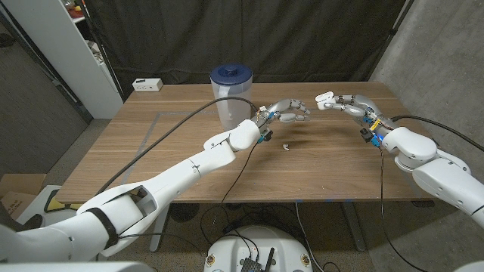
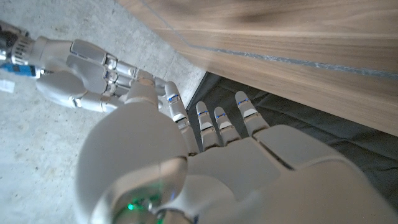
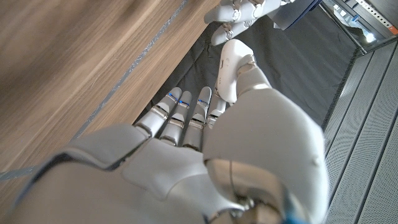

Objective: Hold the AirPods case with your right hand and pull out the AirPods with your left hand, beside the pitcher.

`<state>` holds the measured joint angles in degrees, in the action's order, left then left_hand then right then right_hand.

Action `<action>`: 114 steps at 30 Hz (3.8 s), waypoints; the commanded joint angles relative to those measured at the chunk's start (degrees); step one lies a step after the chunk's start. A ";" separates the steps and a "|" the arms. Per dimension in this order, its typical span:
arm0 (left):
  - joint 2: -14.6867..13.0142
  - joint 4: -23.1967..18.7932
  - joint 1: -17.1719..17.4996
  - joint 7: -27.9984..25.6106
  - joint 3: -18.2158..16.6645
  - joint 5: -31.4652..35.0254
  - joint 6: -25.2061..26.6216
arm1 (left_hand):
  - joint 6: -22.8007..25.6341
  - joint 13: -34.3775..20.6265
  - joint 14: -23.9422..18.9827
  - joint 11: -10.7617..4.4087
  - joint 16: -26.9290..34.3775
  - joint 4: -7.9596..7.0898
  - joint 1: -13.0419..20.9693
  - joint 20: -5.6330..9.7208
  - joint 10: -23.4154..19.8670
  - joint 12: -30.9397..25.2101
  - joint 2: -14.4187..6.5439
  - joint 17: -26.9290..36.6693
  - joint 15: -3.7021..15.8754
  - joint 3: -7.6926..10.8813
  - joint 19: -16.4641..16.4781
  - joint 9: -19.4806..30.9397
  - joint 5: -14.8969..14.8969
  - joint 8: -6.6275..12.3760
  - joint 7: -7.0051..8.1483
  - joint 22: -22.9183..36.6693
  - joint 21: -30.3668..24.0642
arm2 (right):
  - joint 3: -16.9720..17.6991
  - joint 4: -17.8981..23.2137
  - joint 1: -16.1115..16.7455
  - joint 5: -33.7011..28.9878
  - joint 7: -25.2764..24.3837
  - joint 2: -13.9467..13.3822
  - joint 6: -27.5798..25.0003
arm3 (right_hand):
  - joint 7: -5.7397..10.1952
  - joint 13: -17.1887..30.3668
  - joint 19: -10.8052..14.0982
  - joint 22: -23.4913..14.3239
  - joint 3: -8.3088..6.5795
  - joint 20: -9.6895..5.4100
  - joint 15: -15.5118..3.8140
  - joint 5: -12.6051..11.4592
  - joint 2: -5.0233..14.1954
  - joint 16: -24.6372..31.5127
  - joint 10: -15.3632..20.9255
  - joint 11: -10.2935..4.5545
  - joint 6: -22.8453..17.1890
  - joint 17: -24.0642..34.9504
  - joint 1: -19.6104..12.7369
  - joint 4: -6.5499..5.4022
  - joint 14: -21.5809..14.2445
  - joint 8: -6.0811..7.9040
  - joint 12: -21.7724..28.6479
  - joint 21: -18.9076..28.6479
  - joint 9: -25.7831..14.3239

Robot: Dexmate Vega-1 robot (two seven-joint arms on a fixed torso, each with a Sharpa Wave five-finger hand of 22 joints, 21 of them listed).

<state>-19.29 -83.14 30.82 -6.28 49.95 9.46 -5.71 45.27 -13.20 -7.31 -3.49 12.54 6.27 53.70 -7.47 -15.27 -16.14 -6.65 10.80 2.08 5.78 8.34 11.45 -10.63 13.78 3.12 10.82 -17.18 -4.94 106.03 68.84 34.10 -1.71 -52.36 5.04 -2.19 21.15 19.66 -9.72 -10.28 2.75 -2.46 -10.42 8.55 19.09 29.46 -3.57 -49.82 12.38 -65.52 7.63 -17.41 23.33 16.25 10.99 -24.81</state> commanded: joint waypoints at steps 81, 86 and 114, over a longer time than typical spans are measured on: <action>1.50 0.79 2.73 -5.43 -3.10 4.14 -8.35 | 0.43 -2.33 -1.04 -0.41 -0.48 0.11 -1.95 0.27 0.40 -0.39 0.80 1.10 1.27 -0.86 2.37 1.27 -0.64 -1.31 1.91 0.86 -0.15 | -8.05 8.77 -1.33 -17.70 -10.03 -0.09 -5.29 | 2.26 0.32 0.26 -0.08 -0.95 0.78 -5.45 -0.37 0.53 0.49 1.16 0.10 -3.32 0.08 -0.14 0.09 -0.35 -0.10 -0.54 0.17 -8.76; 1.35 0.04 2.98 -5.80 -2.87 4.85 -7.57 | 0.61 -2.37 -1.08 -0.82 -0.46 0.15 -1.93 0.28 0.18 -0.47 0.75 1.11 1.30 -0.83 2.41 1.20 -0.65 -1.30 1.76 0.88 -0.15 | -8.32 9.39 -0.99 -19.47 -10.79 -0.12 -5.39 | 2.23 0.33 0.29 -0.08 -0.94 0.81 -5.45 -0.37 0.51 0.50 1.28 0.06 -3.40 0.08 -0.14 0.09 -0.37 -0.12 -0.52 0.18 -8.74; 1.17 -2.56 4.12 -8.69 -2.52 7.28 -4.45 | 8.37 -2.84 -3.09 -2.18 -0.14 2.93 4.71 0.16 -1.76 -1.11 -2.01 0.74 1.97 3.28 3.30 2.05 -0.70 1.47 0.51 1.14 -0.55 | -7.52 9.90 0.39 -23.76 -12.07 0.77 -4.21 | 2.29 0.37 0.42 -0.07 -0.92 0.67 -5.53 -0.32 0.43 0.53 1.40 0.02 -3.53 0.05 -0.12 0.11 -0.47 -0.31 -0.65 0.18 -8.83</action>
<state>-18.19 -85.45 34.78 -13.85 47.26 15.87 -10.89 52.19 -15.85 -9.58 -5.30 12.08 8.64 56.76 -7.28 -16.51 -16.82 -8.14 11.44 2.20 8.02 10.99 12.94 -10.95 14.45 3.41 11.81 -17.54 -12.60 115.59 69.15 11.78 -13.67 -51.85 0.87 -2.63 21.40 19.77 -9.61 -10.75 3.48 -2.45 -10.40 8.64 19.31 30.59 -3.44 -50.24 12.24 -65.60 7.61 -17.42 22.84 15.81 10.99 -24.80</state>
